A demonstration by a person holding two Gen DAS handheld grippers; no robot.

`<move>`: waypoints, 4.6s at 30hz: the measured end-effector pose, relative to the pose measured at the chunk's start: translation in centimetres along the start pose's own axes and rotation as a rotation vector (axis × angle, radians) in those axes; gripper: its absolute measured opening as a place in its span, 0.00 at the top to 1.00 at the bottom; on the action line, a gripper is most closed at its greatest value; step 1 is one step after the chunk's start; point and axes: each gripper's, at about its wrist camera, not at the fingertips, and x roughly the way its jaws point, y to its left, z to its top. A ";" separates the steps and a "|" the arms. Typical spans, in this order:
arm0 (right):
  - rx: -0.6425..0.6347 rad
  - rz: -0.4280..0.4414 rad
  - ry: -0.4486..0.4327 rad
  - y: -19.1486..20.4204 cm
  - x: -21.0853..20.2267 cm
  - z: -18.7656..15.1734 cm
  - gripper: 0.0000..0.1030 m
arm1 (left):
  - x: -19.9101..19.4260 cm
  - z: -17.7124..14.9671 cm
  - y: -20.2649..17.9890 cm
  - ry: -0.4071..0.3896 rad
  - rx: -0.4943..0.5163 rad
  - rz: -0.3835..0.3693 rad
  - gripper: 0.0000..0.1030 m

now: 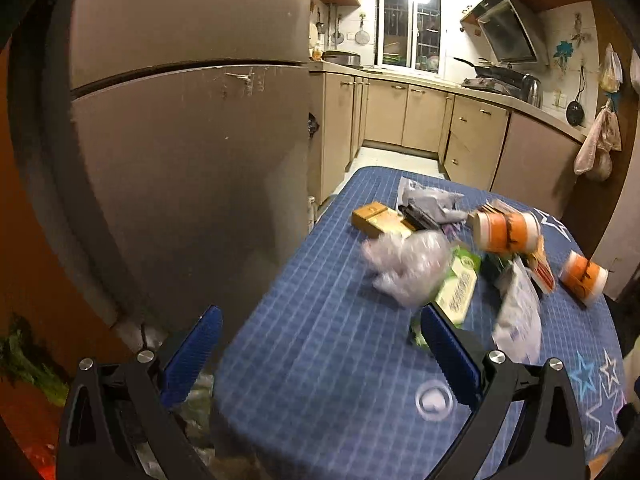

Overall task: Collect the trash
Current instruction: 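Move both tools toward the trash items on the table, then grasp the clear plastic bag with left tool while right tool grasps the white packet, then carry the plastic bag and white packet with both tools over the white bucket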

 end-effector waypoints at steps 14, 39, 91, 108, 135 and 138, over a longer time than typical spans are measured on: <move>0.164 0.096 0.085 0.4 7.1 4.2 0.05 | 8.5 3.4 -4.1 0.065 0.144 -0.221 0.03; 0.586 0.121 0.300 0.5 14.7 4.1 0.05 | 14.5 3.2 -5.2 0.137 0.175 -0.360 0.15; 0.325 0.230 0.111 0.7 6.7 4.1 0.60 | 7.3 3.1 -3.2 -0.014 0.166 -0.190 0.63; 0.250 0.102 -0.122 -6.0 -3.4 6.2 0.60 | -0.5 3.1 -15.6 -0.051 0.269 -0.480 0.63; 0.385 -0.450 -0.268 -28.7 -18.7 1.1 0.60 | -9.5 -6.3 -48.5 0.082 0.693 -1.079 0.63; 0.375 -0.510 -0.223 -30.9 -18.9 0.1 0.60 | -10.0 -7.8 -51.2 0.095 0.747 -1.115 0.63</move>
